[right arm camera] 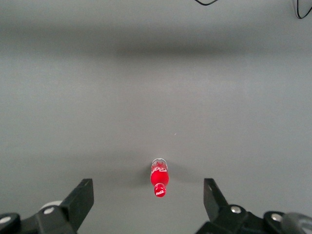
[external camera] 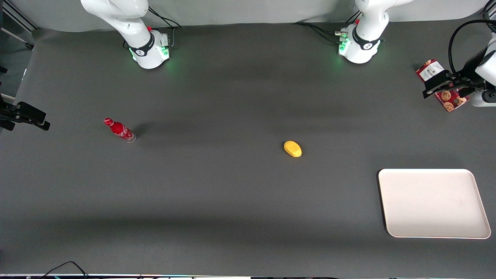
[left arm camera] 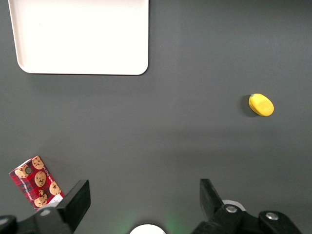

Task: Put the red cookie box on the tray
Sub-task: 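Lower the open left gripper over the red plaid cookie box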

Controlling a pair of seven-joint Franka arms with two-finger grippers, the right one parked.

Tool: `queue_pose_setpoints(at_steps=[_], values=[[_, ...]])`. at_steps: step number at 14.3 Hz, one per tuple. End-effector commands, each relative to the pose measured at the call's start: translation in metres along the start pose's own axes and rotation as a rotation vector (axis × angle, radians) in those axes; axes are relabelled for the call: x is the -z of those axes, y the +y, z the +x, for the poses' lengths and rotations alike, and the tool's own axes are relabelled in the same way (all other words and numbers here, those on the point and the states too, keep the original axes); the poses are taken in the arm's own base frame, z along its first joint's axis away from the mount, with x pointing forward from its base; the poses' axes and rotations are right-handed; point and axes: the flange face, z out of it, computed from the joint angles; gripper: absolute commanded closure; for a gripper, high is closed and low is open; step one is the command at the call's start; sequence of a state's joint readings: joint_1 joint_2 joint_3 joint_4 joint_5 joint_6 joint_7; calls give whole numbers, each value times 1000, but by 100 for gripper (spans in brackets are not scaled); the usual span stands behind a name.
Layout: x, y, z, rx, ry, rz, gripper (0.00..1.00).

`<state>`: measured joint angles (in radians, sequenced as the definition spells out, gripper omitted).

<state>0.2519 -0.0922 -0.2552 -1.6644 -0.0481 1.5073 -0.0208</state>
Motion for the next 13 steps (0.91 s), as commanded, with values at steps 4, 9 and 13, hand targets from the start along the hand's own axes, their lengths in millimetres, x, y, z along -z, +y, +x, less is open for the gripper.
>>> queue_pose_setpoints(at_steps=[4, 9, 13], values=[[5, 1, -2, -11, -30, 2, 0], [-1, -16, -11, 18, -104, 0, 0], [0, -92, -26, 143, -152, 57, 0]])
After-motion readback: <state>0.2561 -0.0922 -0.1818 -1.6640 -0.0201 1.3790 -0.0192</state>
